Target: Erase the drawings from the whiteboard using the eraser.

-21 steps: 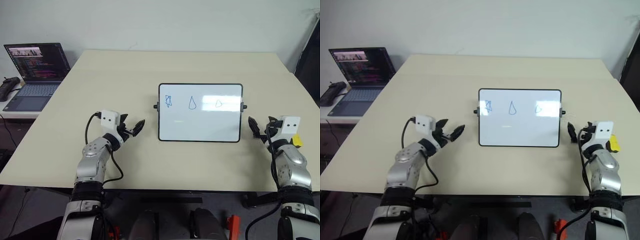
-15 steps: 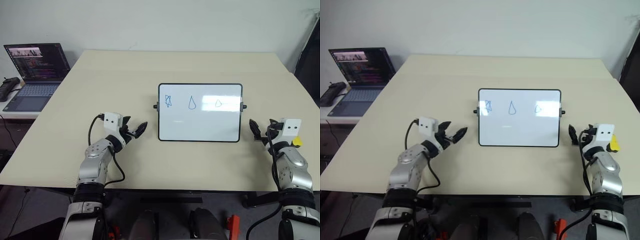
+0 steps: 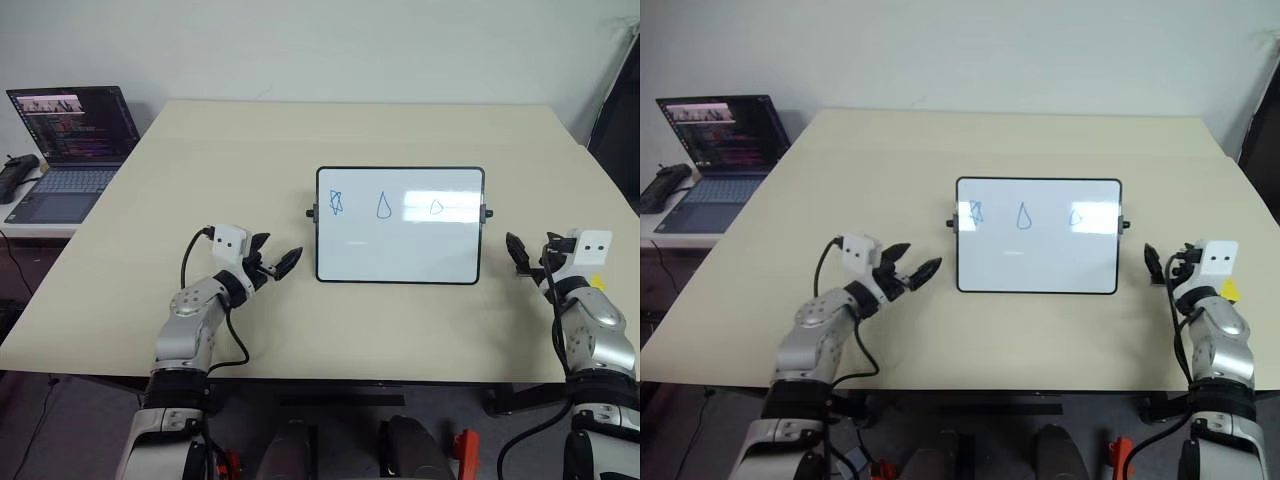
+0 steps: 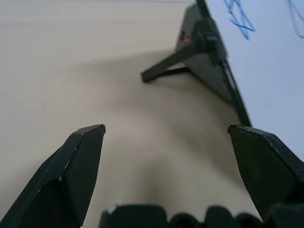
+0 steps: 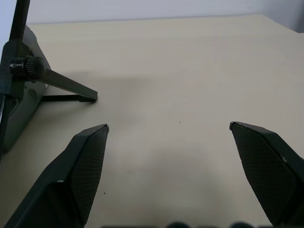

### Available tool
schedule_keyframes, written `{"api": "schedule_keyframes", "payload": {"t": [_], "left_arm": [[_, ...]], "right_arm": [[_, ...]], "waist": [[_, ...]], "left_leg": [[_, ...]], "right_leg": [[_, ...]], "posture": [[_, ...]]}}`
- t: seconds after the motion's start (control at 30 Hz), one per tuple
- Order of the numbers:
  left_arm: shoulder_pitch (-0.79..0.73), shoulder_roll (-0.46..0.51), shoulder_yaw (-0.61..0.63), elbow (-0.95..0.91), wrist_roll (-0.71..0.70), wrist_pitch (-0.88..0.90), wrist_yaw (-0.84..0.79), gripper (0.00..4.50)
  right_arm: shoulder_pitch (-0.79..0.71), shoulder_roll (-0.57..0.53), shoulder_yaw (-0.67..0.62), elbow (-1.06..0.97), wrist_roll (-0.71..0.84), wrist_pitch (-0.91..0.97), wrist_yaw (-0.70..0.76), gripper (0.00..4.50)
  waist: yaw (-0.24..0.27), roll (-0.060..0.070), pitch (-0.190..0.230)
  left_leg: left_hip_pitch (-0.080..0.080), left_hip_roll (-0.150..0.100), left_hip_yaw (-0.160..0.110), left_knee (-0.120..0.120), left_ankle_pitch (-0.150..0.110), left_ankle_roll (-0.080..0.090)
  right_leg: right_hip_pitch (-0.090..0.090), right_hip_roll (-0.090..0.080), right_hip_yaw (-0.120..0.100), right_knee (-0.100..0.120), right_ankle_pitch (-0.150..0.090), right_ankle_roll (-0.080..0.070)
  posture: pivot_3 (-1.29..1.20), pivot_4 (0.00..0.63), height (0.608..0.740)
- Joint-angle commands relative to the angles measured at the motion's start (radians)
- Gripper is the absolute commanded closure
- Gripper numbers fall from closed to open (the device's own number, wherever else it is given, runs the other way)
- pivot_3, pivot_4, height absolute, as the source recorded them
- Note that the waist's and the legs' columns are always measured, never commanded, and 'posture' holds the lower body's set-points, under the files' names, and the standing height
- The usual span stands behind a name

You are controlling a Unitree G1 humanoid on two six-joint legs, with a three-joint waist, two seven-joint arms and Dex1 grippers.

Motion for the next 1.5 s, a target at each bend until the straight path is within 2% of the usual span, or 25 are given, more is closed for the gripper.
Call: {"api": "schedule_keyframes", "payload": {"t": [0.03,0.2,0.27,0.37,0.5,0.67,0.83,0.97,1.17,1.5], "left_arm": [[-0.008,0.073,0.043,-0.113,-0.086,0.053,-0.088,0.00],[-0.014,0.205,0.017,-0.331,-0.284,0.252,-0.298,0.00],[-0.032,0.231,-0.033,-0.383,-0.297,0.290,-0.339,0.00],[-0.080,0.201,-0.129,-0.428,-0.313,0.325,-0.377,0.00],[-0.184,0.060,-0.289,-0.315,-0.234,0.237,-0.430,0.00],[-0.260,-0.072,-0.380,-0.176,-0.170,0.167,-0.456,0.00],[-0.285,-0.188,-0.422,-0.075,-0.136,0.136,-0.451,0.00],[-0.280,-0.212,-0.437,-0.066,-0.114,0.132,-0.459,0.00],[-0.251,-0.189,-0.433,-0.106,-0.114,0.155,-0.458,0.00],[-0.214,-0.161,-0.421,-0.157,-0.117,0.191,-0.417,0.00]], "right_arm": [[0.019,-0.038,-0.022,-0.111,0.018,0.041,0.011,0.03],[0.051,-0.074,-0.069,-0.223,0.067,0.139,0.008,0.03],[0.057,-0.085,-0.081,-0.243,0.090,0.180,0.017,0.03],[0.074,-0.107,-0.083,-0.272,0.094,0.231,0.020,0.03],[0.080,-0.182,-0.126,-0.251,0.094,0.297,0.015,0.03],[0.036,-0.265,-0.118,-0.130,0.063,0.337,0.024,0.03],[-0.026,-0.339,-0.059,0.057,0.023,0.351,0.122,0.03],[-0.113,-0.366,-0.021,0.210,-0.003,0.321,0.192,0.03],[-0.207,-0.395,0.024,0.392,-0.062,0.263,0.247,0.03],[-0.211,-0.397,0.022,0.469,-0.081,0.240,0.267,0.03]], "waist": [[0.001,0.000,0.000],[0.001,0.000,0.000],[0.002,0.001,0.000],[0.007,0.001,0.000],[0.012,0.001,0.000],[-0.001,0.000,0.000],[-0.004,0.001,0.000],[-0.007,0.001,0.000],[-0.005,0.001,0.000],[-0.005,0.001,0.000]], "left_leg": [[0.000,0.000,0.000,0.000,0.000,0.000],[0.000,0.001,0.000,0.000,0.000,0.000],[-0.001,0.001,0.000,0.000,0.000,0.000],[-0.001,0.001,-0.001,0.000,0.000,0.000],[-0.001,0.000,0.000,0.001,0.000,0.000],[-0.001,0.001,0.001,0.001,0.000,0.000],[0.000,0.002,0.003,0.000,0.000,0.000],[0.001,0.002,0.004,0.001,0.000,0.000],[0.000,0.001,0.004,0.001,0.000,0.000],[0.001,0.001,0.004,0.001,0.000,0.000]], "right_leg": [[0.000,0.000,0.000,0.000,0.000,0.000],[0.000,0.001,0.000,0.000,0.000,-0.001],[0.000,0.001,0.000,-0.001,0.000,-0.001],[0.001,0.001,-0.001,-0.001,-0.001,-0.001],[0.001,0.001,-0.001,-0.001,-0.001,-0.001],[0.001,0.001,0.000,-0.001,-0.001,-0.002],[0.001,0.002,0.002,-0.001,-0.001,-0.002],[0.001,0.002,0.003,-0.001,-0.001,-0.002],[0.001,0.002,0.003,-0.001,-0.001,-0.002],[0.001,0.002,0.003,-0.002,-0.001,-0.001]], "posture": [[0.00,0.150,0.740],[0.00,0.150,0.740],[0.00,0.150,0.740],[0.00,0.150,0.740],[0.00,0.150,0.740],[0.00,0.150,0.740],[0.00,0.150,0.740],[0.00,0.150,0.740],[0.00,0.150,0.740],[0.00,0.150,0.740]]}}
